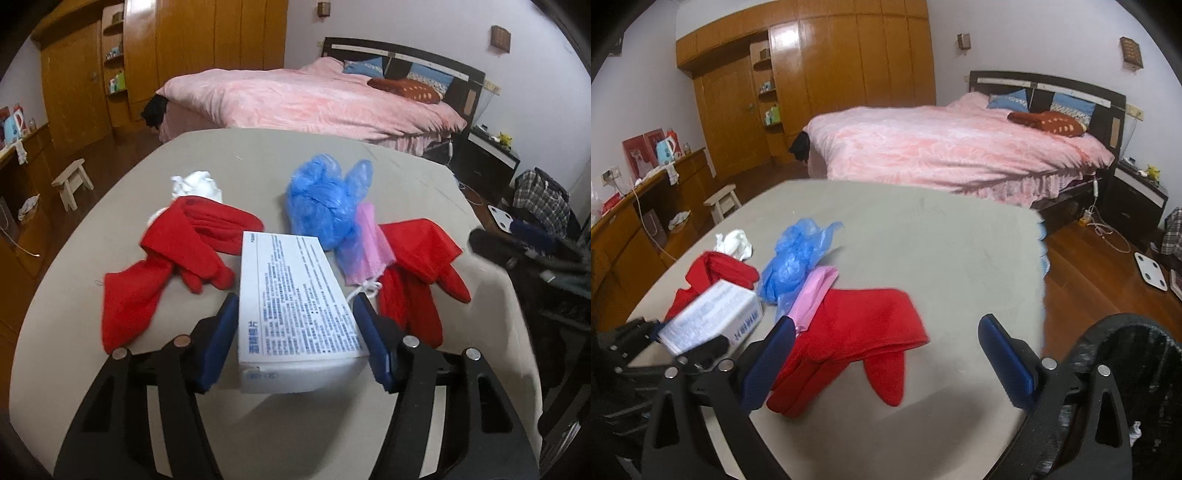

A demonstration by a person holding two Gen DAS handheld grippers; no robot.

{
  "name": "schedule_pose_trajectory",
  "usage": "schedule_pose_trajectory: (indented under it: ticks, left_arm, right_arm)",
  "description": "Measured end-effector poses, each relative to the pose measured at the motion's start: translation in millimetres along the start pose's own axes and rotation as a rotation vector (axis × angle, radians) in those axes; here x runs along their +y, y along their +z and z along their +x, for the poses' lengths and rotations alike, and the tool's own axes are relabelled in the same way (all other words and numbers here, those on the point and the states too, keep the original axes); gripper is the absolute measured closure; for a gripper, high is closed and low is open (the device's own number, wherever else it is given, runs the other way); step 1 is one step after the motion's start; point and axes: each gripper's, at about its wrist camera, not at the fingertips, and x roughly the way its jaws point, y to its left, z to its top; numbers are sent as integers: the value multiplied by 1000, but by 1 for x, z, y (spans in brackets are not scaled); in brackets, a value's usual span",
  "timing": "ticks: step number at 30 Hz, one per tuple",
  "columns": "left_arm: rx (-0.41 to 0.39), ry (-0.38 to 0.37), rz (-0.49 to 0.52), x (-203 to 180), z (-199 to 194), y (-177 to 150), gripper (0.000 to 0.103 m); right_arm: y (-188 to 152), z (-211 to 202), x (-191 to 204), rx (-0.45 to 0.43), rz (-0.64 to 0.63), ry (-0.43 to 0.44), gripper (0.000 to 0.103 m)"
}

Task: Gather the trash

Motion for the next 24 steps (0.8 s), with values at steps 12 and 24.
schedule_pose_trajectory:
  ticks: [12,24]
  left_arm:
    - [89,3,-2,10,25,-3,44]
    - [43,-9,-9,8,9,3,48]
  right_arm:
    - [-13,47,1,163,28,21,25]
    - [-15,18,14,108,-3,136,92]
